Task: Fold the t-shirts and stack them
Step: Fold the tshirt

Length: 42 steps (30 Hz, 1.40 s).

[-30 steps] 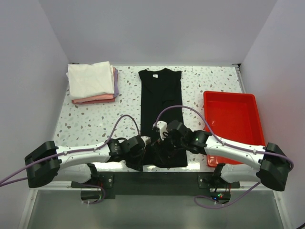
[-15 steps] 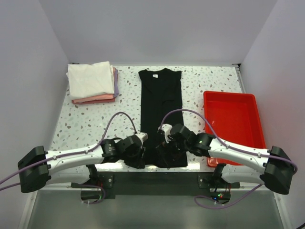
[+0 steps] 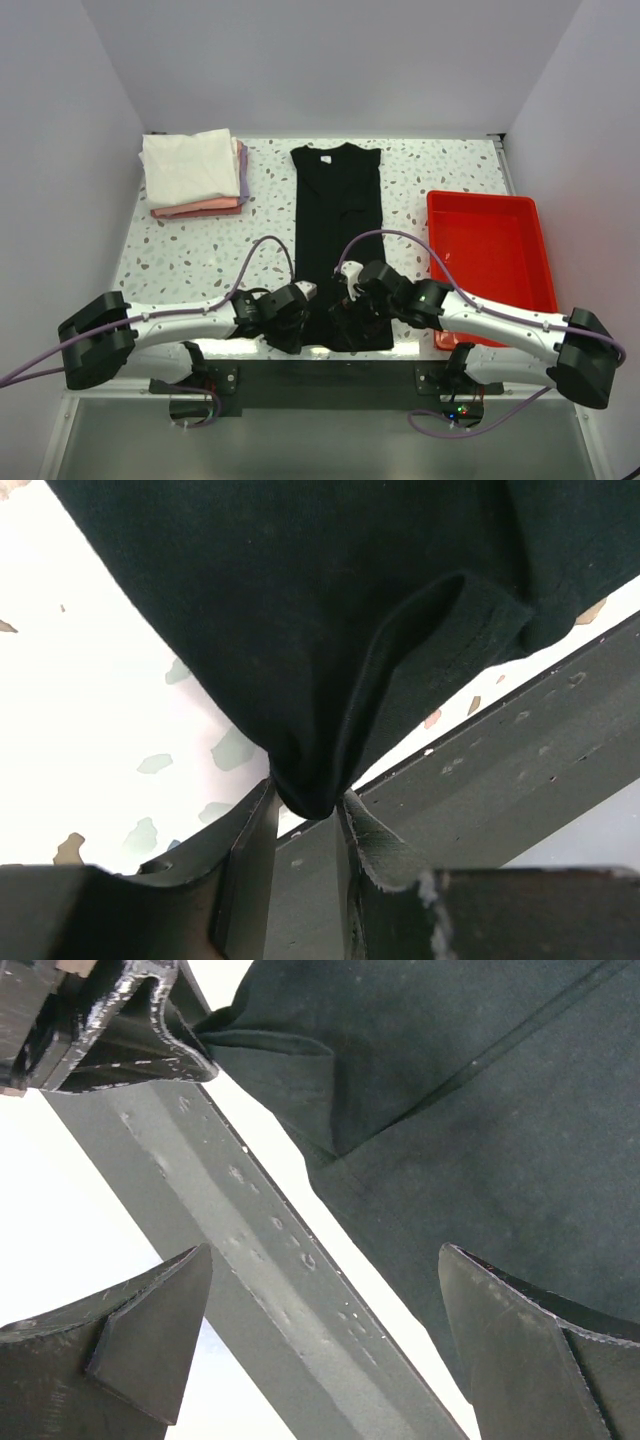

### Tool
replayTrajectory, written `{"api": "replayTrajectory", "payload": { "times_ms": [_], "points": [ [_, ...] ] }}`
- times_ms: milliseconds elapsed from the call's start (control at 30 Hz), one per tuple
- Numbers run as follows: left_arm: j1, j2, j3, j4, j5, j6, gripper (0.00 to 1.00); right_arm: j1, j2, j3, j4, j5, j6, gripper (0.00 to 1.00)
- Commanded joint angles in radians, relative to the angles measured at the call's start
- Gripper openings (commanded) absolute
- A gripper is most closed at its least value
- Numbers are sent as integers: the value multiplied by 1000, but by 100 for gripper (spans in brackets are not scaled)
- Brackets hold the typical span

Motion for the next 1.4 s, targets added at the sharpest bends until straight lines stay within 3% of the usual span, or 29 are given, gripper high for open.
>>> {"api": "replayTrajectory", "payload": {
  "times_ms": [0, 433, 533, 567, 667, 867, 1200, 1367],
  "points": [
    [-7, 8, 44, 27, -29, 26, 33, 5, -25, -7, 2, 2, 6, 99],
    [-7, 37, 107, 33, -46, 83, 42, 4, -22, -15, 19, -7, 3, 99],
    [-7, 49, 117, 39, -44, 82, 31, 5, -16, -13, 22, -7, 0, 99],
    [-5, 54, 121, 36, -44, 79, 19, 4, -13, -13, 22, -9, 0, 99],
    [-5, 68, 147, 18, -73, 63, 0, 5, -14, -12, 19, -6, 0, 99],
    [-5, 54, 193, 25, -59, 33, 0, 4, -31, -18, 7, 26, 6, 99],
    [65, 127, 348, 8, -6, 29, 0, 4, -148, 47, -107, 400, 91, 99],
    [129, 279, 452, 4, 42, 60, 0, -1, -129, 83, -185, 545, 131, 99]
  ]
}}
